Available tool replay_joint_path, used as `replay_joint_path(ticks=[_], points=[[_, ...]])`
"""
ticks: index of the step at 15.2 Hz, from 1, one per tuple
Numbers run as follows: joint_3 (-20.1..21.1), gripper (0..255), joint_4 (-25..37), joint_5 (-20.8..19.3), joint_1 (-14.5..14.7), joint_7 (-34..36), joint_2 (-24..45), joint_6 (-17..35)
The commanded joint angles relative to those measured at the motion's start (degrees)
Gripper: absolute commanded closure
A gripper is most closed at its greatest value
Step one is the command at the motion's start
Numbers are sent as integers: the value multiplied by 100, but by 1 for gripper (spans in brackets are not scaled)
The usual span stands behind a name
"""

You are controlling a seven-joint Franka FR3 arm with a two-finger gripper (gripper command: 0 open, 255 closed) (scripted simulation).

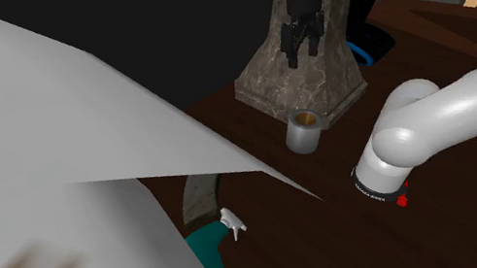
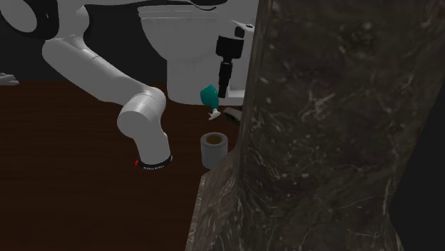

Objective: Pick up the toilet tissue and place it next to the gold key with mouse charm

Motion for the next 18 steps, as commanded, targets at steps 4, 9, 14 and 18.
replay_joint_path(ticks=[4, 9, 14, 18], points=[[88, 0, -809, 19, 37, 39, -422, 565], [247, 0, -2075, 74, 131, 112, -1017, 1533], [382, 0, -3004, 136, 235, 181, -1313, 2380], [386, 0, -3282, 141, 237, 182, -1229, 2742]])
